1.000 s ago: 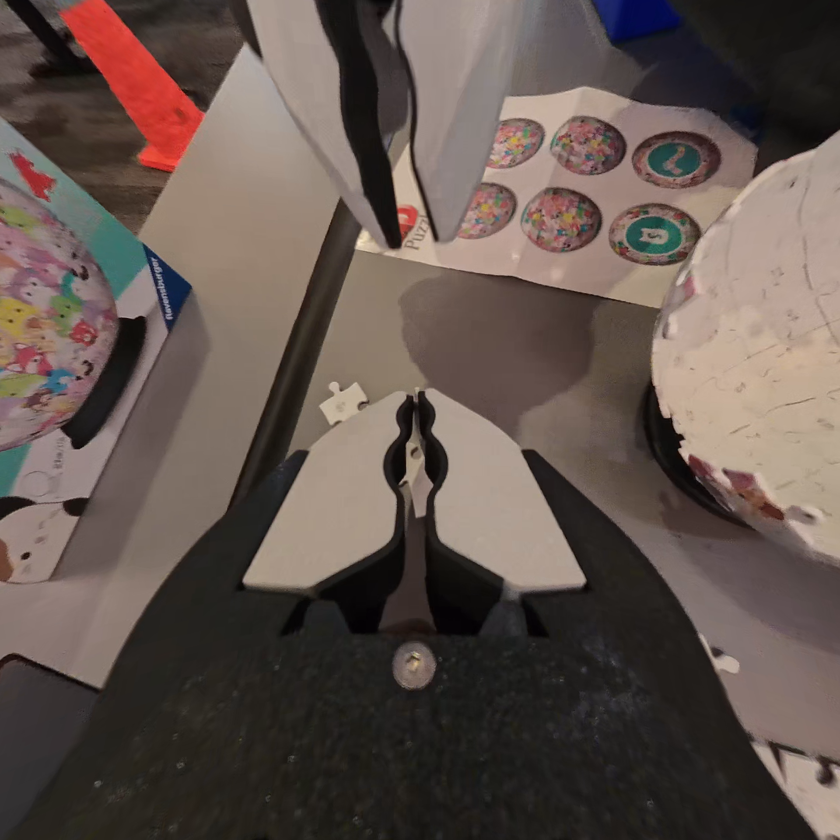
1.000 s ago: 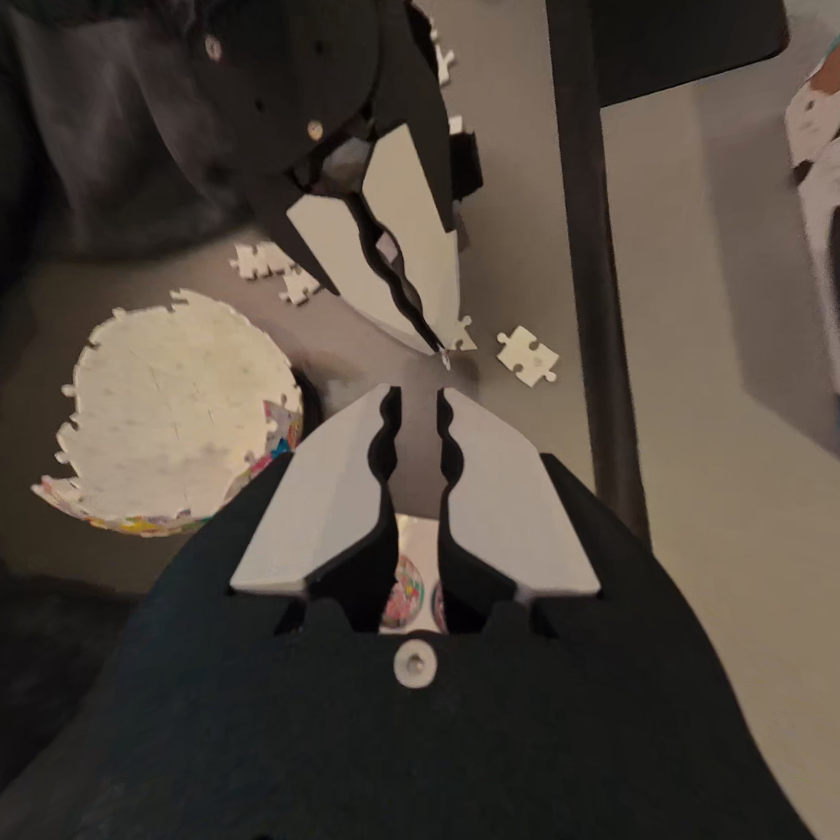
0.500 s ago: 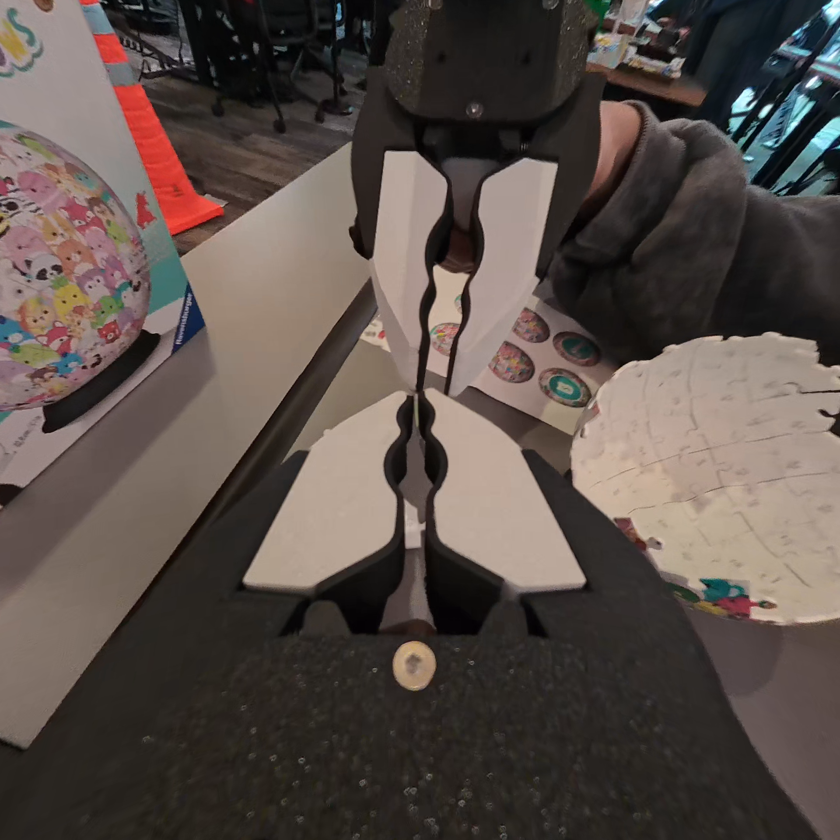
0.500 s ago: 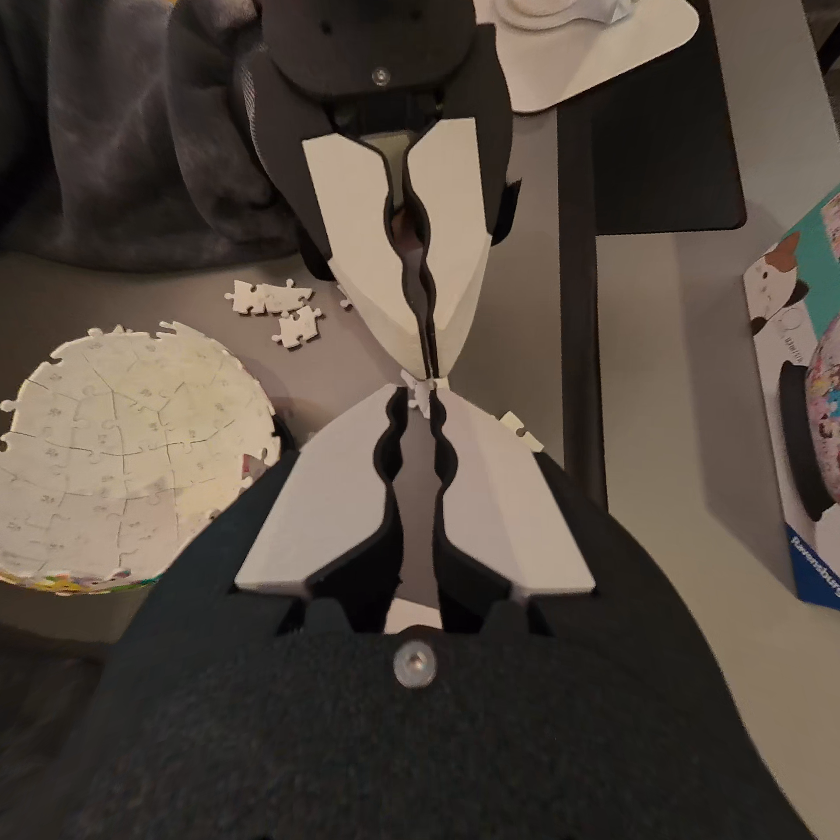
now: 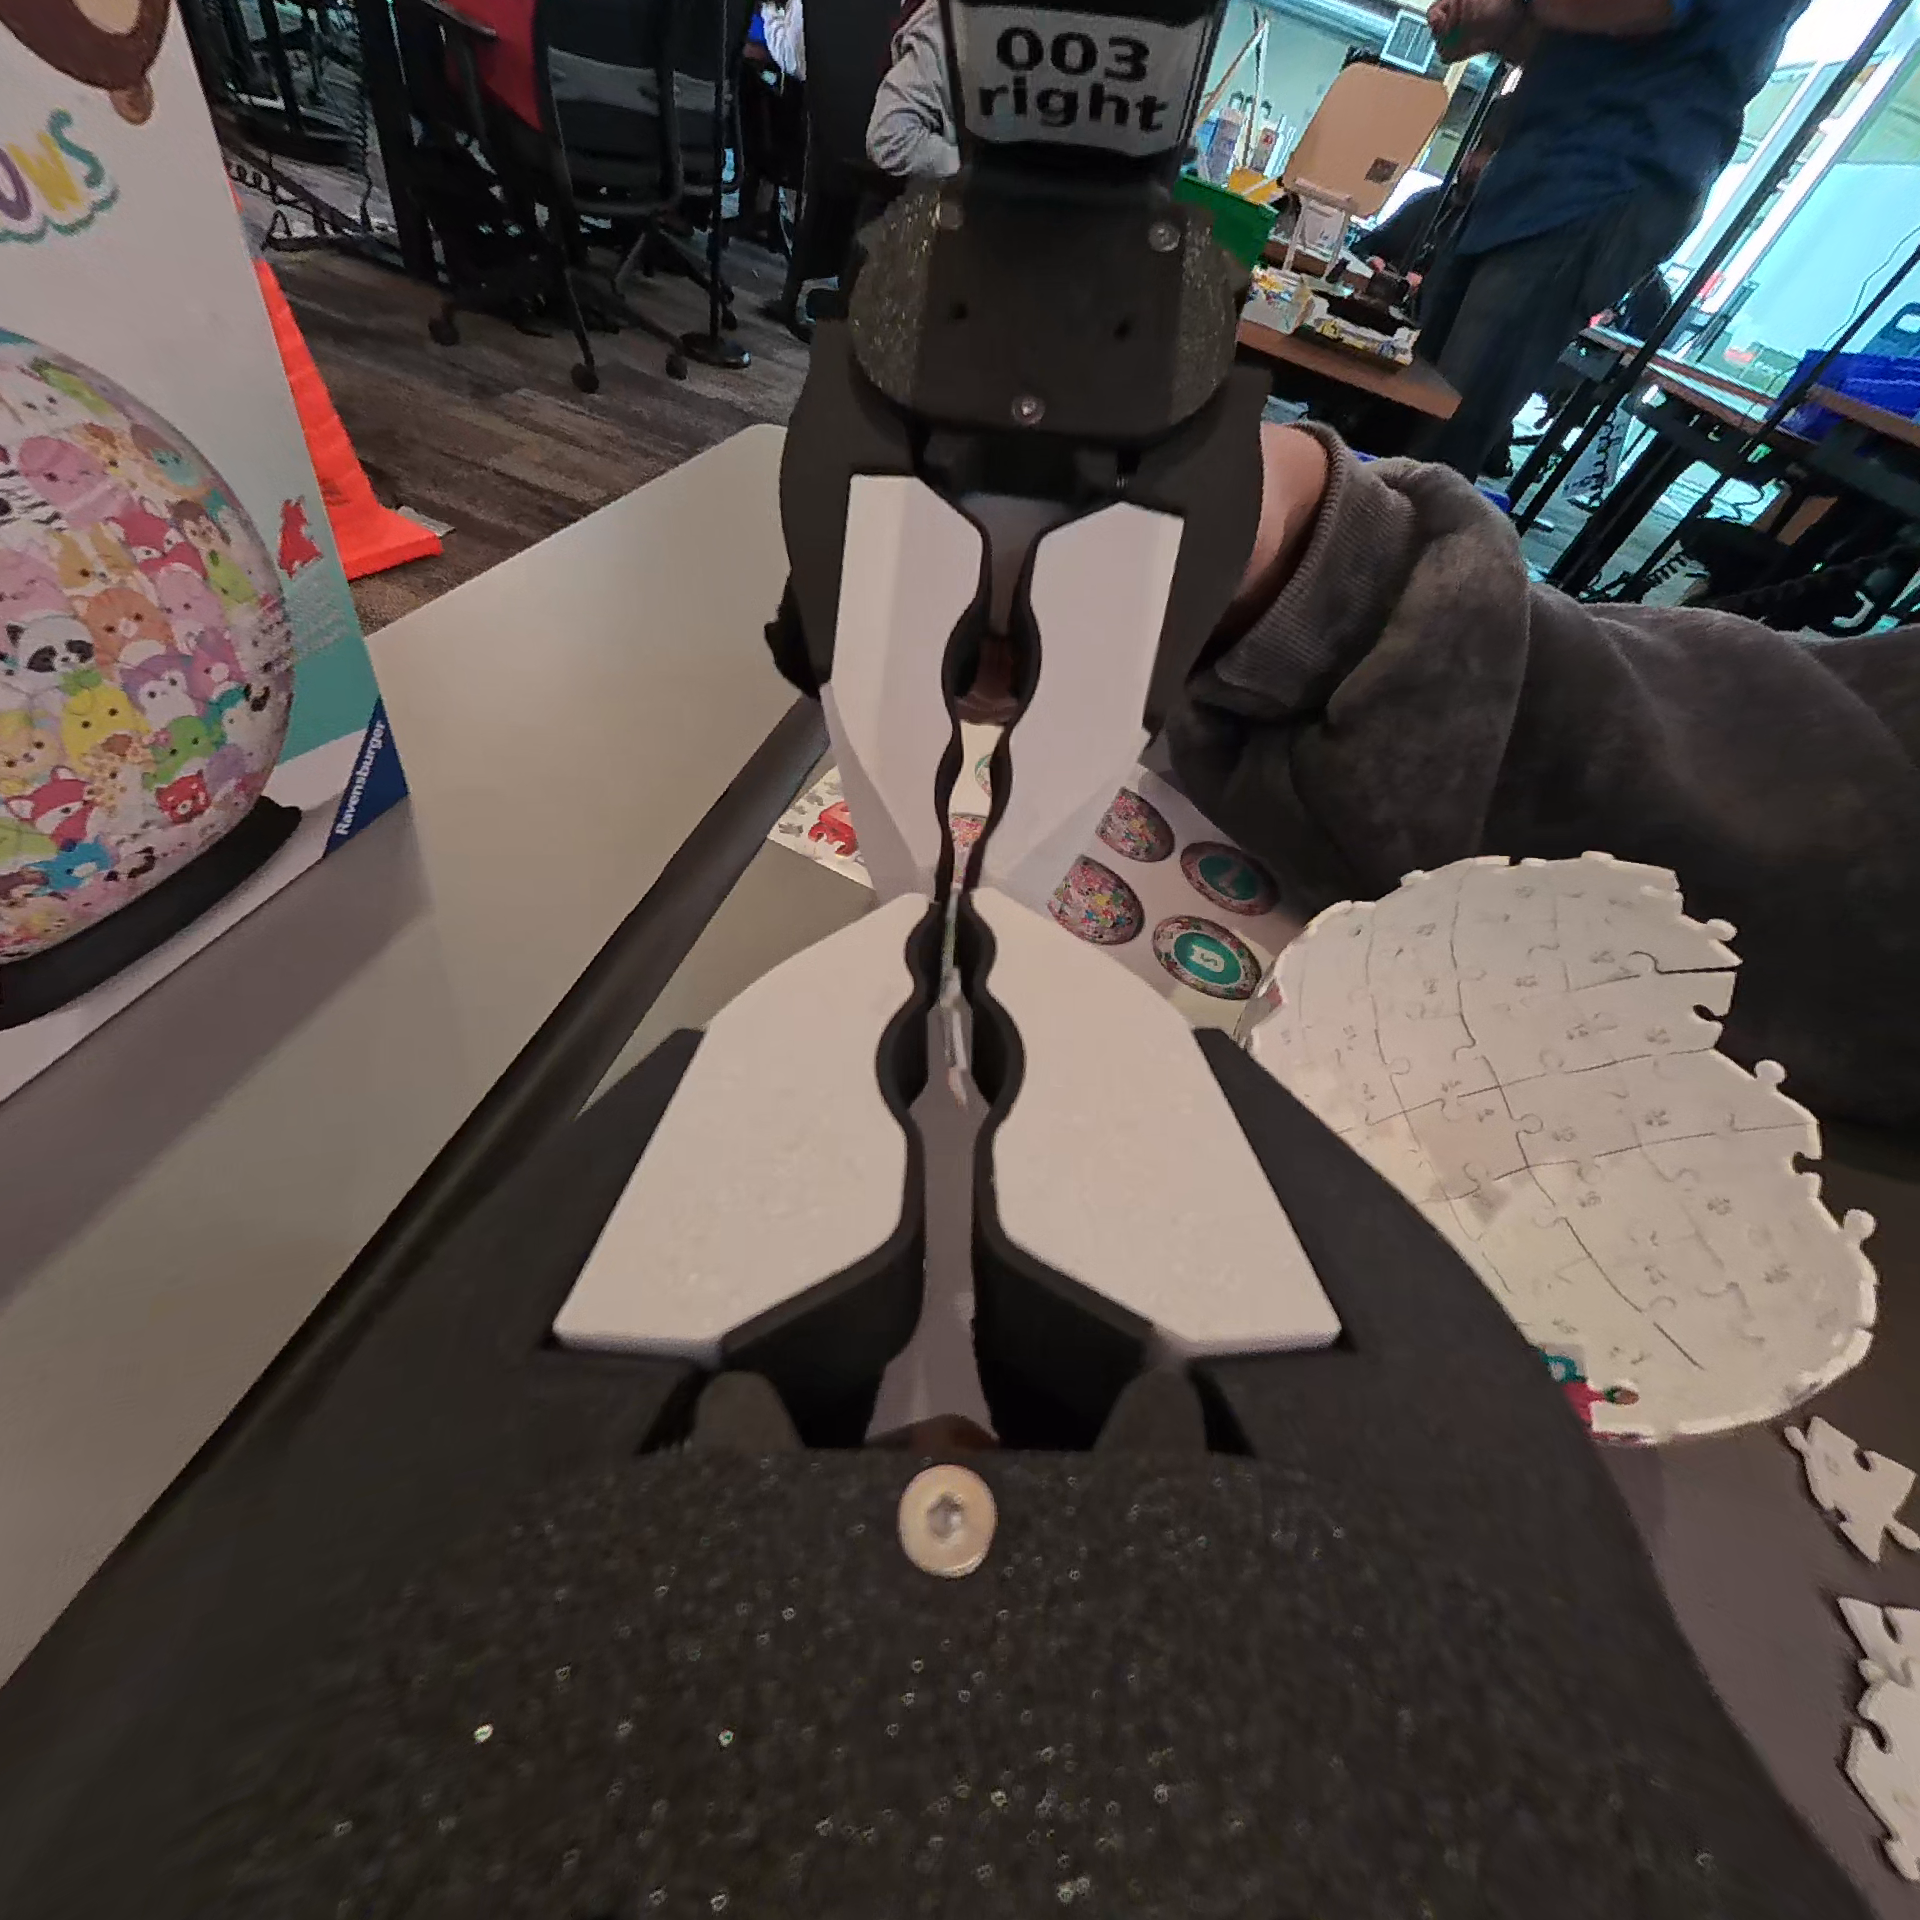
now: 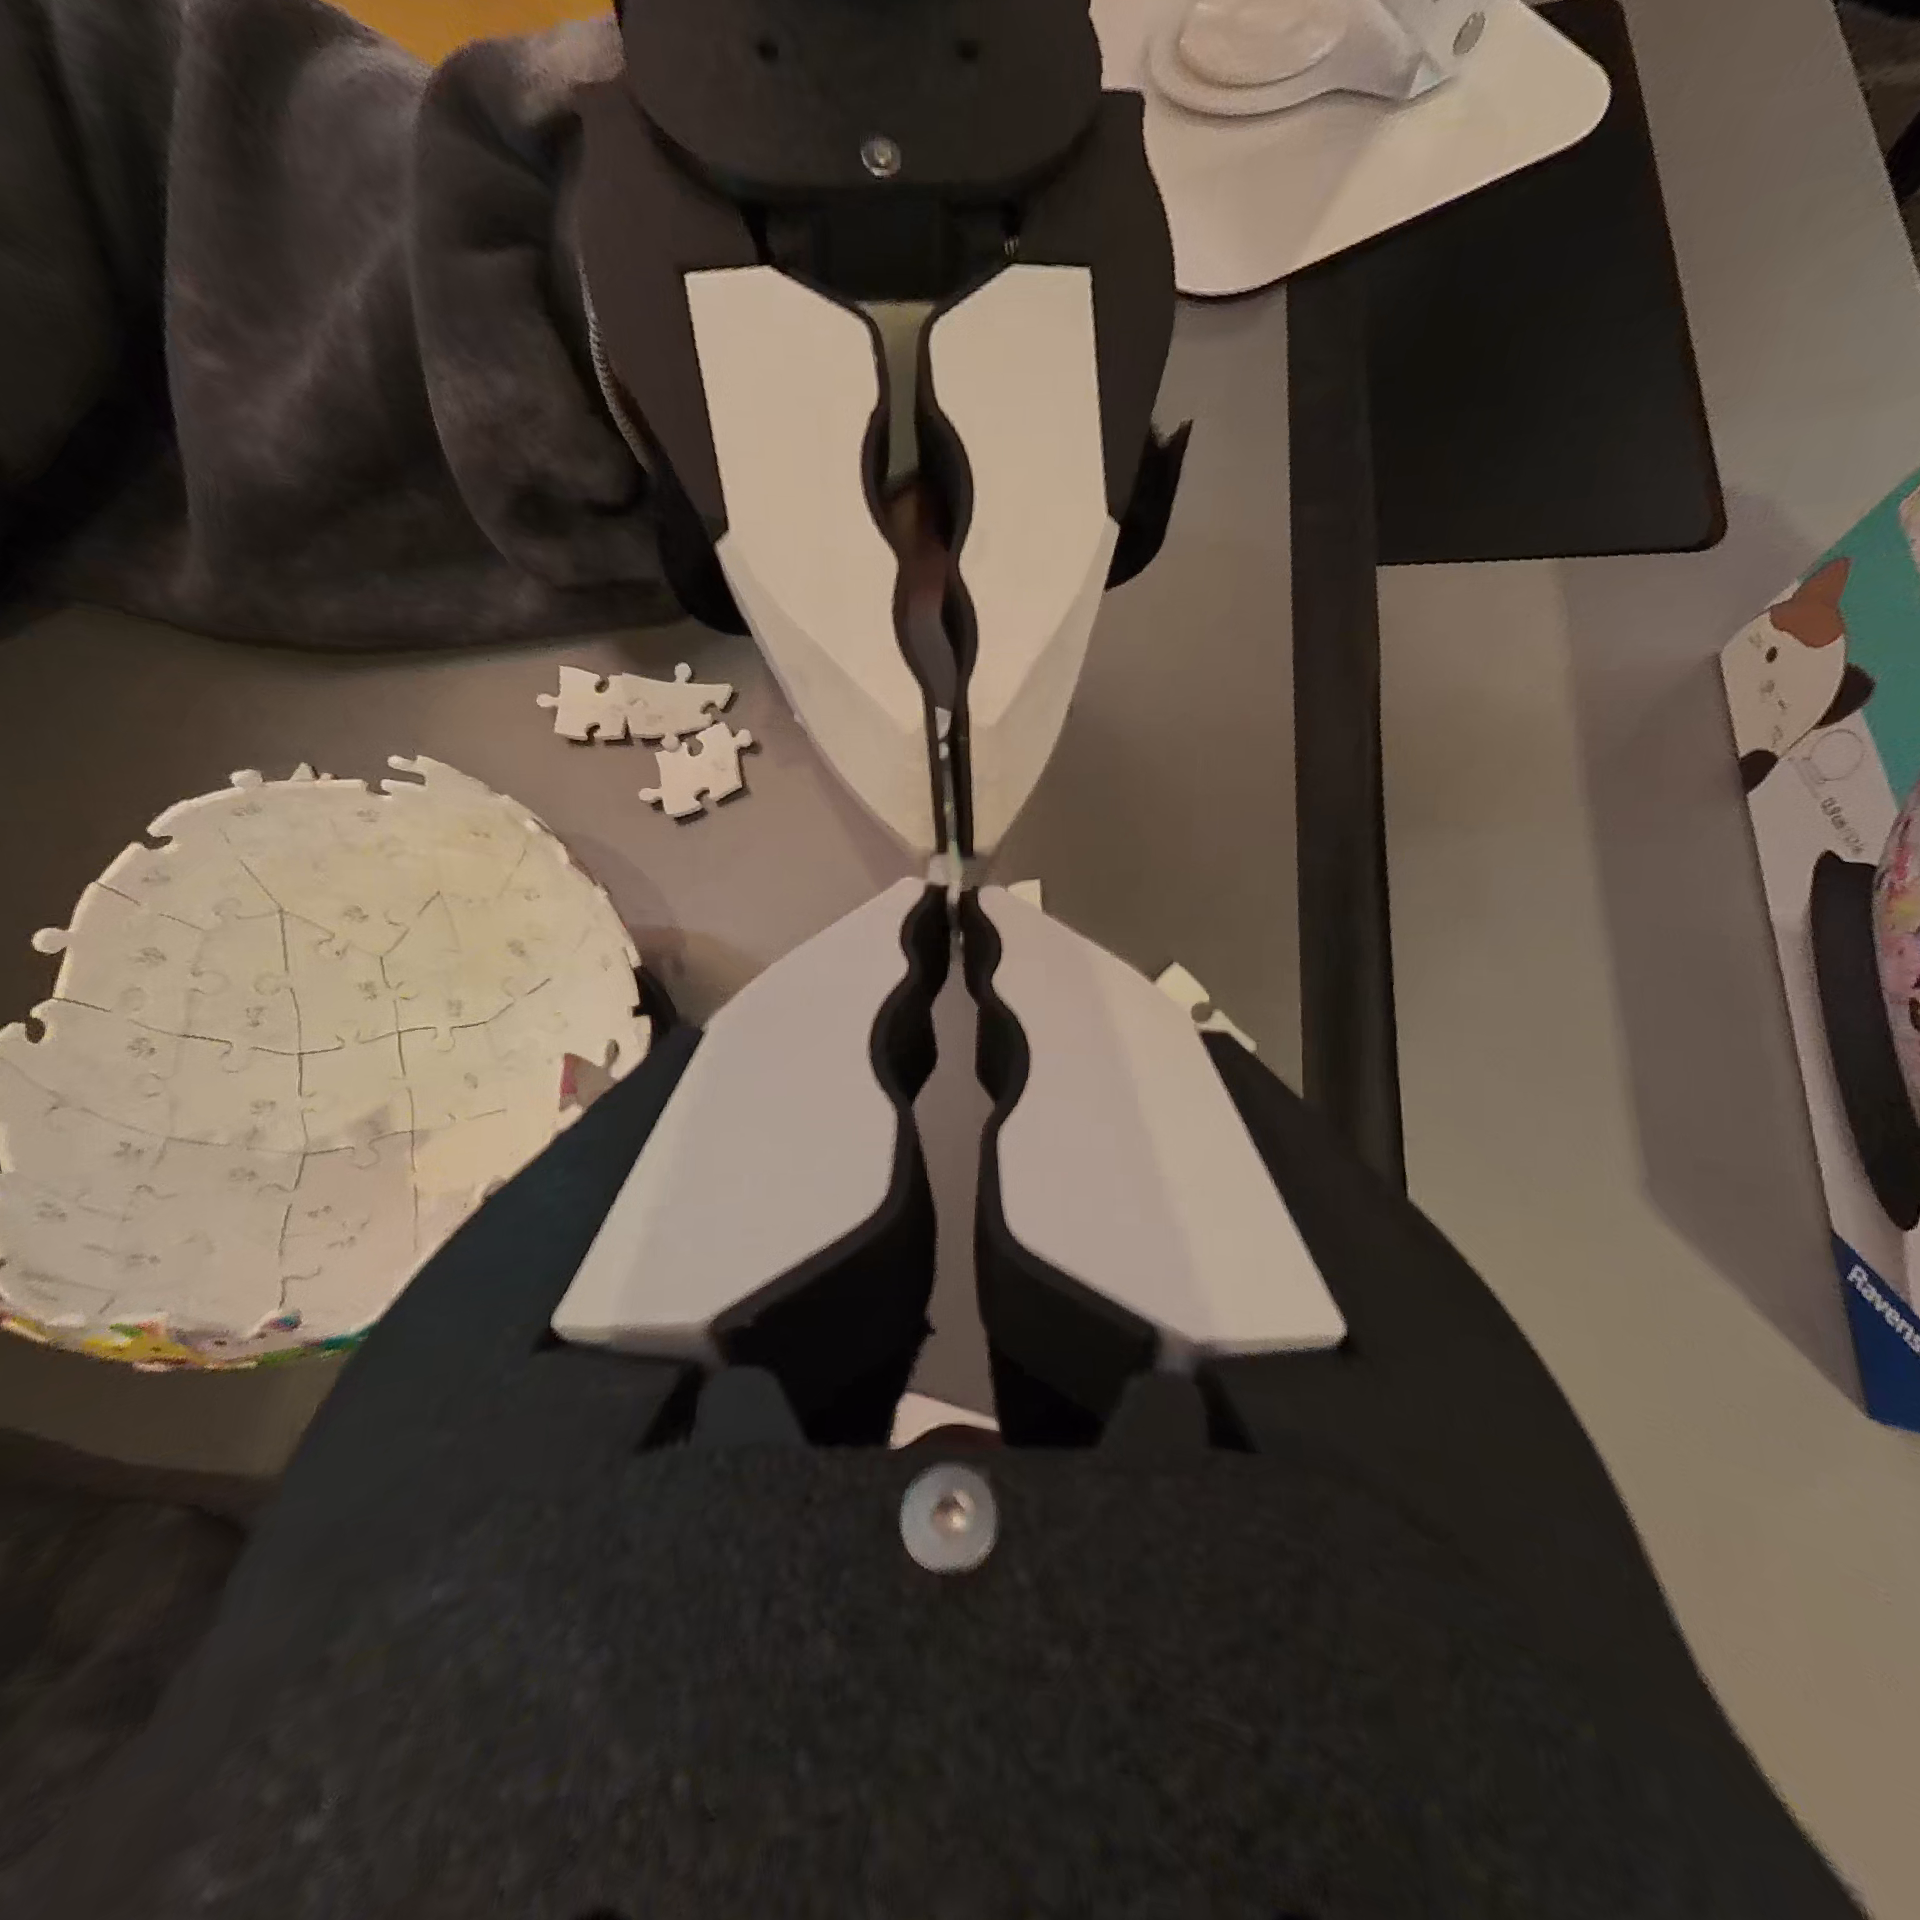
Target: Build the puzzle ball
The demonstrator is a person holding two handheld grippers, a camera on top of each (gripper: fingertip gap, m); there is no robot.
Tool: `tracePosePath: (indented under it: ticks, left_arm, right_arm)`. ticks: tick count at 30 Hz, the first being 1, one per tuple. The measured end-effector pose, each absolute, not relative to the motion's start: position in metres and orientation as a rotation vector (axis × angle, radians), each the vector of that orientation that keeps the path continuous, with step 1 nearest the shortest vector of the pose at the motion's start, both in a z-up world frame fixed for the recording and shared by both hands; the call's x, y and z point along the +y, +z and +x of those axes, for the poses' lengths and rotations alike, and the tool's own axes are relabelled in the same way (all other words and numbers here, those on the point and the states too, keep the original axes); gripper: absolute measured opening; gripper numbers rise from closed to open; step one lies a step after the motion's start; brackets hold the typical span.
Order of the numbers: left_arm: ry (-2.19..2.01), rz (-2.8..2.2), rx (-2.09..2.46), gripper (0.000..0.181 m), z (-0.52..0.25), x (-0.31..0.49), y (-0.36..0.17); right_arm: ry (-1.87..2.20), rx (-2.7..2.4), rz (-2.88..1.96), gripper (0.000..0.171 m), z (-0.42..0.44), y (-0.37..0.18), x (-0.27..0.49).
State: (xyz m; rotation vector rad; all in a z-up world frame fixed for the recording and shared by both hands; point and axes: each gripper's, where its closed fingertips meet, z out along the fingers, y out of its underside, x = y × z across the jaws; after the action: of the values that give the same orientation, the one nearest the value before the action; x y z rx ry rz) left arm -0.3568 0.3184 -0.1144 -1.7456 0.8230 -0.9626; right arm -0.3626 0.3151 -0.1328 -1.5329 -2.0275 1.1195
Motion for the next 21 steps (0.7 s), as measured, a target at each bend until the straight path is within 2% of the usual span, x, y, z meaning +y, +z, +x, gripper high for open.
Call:
tracePosePath:
  ticks: [5, 12, 21]
  left_arm:
    - [-0.969, -1.764, 0.769, 0.015, -0.371, 0.324, -0.118]
    - [-1.005, -1.753, 0.816, 0.003, -0.359, 0.316, -0.120]
    - [-1.017, -1.837, 0.841, 0.002, -0.357, 0.314, -0.133]
  right_arm:
    - [1.199, -1.917, -1.548, 0.002, -0.358, -0.117, 0.328]
    - [1.194, -1.931, -1.510, 0.002, -0.361, -0.110, 0.321]
    - [1.018, -1.947, -1.494, 0.009, -0.351, -0.103, 0.330]
